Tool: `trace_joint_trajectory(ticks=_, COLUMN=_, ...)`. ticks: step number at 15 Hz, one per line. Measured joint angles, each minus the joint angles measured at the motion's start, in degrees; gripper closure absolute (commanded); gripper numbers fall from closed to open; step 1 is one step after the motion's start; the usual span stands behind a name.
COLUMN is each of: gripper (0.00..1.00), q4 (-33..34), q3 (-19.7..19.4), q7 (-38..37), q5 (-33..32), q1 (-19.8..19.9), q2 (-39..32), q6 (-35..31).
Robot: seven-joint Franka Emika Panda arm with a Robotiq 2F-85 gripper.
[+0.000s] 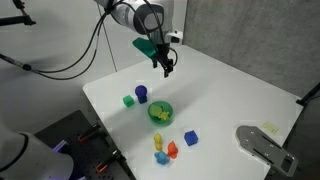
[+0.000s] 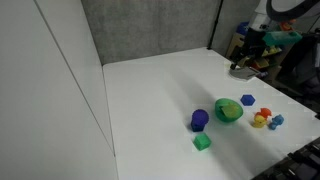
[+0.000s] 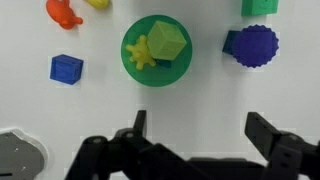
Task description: Remove the blue block from the bowl and put it on the table
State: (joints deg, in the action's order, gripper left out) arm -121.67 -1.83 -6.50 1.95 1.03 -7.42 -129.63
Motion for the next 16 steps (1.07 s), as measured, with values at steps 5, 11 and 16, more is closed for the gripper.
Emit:
trace_joint_trajectory(ticks=5, gripper=0.00, q4=1.75, q3=0.55, q7=0.02, q5=-0.08, q1=-0.61, q2=6.18, q6=8.24)
trace_joint_trajectory(ticks=11, gripper=0.00, q4=7.59, q3=0.72, q7=0.02, q5=-3.05, q1=-0.67, q2=10.42, q6=22.02)
trace_joint_trajectory(ticks=16, gripper=0.00, q4=11.81, q3=0.72, q7=0.02, q5=-4.79, q1=-0.67, q2=10.87, q6=27.71)
